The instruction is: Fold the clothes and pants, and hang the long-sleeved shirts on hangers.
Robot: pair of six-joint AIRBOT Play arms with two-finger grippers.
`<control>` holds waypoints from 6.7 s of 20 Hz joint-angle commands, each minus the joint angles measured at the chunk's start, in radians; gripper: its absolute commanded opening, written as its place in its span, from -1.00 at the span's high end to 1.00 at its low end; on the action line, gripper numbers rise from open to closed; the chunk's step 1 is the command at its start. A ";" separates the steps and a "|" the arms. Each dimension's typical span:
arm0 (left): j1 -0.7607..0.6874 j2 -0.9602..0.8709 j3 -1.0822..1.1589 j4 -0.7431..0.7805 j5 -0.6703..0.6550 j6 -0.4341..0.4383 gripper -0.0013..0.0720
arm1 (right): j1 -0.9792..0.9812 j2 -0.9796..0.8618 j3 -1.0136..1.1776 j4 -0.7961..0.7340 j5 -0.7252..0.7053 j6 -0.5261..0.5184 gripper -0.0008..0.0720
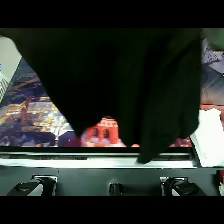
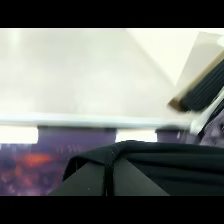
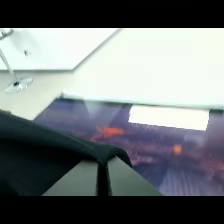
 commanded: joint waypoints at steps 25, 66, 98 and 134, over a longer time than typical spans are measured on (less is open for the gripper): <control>0.037 -0.693 -0.365 0.010 -0.015 -0.072 0.92 | -0.370 -0.642 -0.125 0.286 0.533 -0.171 -0.44; 0.036 -0.718 -0.374 0.011 -0.099 -0.072 0.92 | -0.412 -0.629 -0.362 0.461 -0.046 0.077 -0.41; 0.038 -0.695 -0.283 0.019 -0.103 -0.035 0.92 | -0.082 -0.329 -0.998 0.627 -0.224 -0.103 0.90; 0.035 -0.832 -0.063 0.083 0.154 -0.061 0.92 | -0.080 -0.828 0.160 -0.054 0.067 0.169 0.89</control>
